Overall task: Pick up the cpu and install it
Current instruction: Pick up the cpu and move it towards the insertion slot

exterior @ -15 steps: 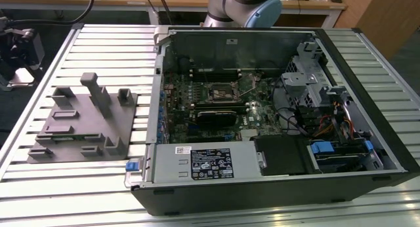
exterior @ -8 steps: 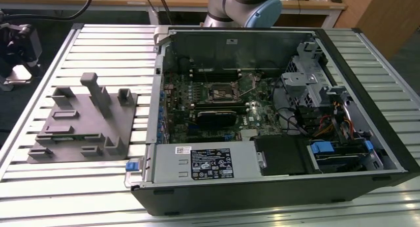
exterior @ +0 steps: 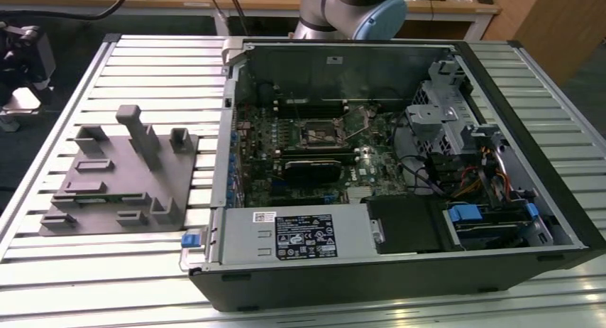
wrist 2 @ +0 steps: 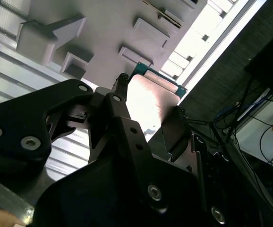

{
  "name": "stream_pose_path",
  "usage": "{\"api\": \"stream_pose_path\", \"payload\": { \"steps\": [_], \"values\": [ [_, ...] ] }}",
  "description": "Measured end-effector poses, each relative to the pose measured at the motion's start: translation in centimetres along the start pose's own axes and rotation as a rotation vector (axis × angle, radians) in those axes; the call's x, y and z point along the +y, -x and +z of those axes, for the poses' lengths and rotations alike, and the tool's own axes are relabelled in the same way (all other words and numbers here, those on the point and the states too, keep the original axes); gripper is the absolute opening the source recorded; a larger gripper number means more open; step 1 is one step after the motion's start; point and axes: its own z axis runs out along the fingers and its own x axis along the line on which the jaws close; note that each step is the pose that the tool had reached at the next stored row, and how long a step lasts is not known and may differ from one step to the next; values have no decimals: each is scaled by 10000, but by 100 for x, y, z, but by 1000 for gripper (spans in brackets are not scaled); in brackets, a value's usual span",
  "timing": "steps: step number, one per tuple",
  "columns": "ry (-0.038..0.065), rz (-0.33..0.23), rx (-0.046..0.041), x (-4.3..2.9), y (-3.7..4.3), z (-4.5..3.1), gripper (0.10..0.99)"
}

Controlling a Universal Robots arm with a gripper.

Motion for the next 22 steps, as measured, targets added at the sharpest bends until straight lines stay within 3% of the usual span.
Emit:
{"api": "stream_pose_path", "payload": {
  "steps": [22],
  "values": [
    [0, 0, 1, 17, -2, -266, 537]
  ]
}}
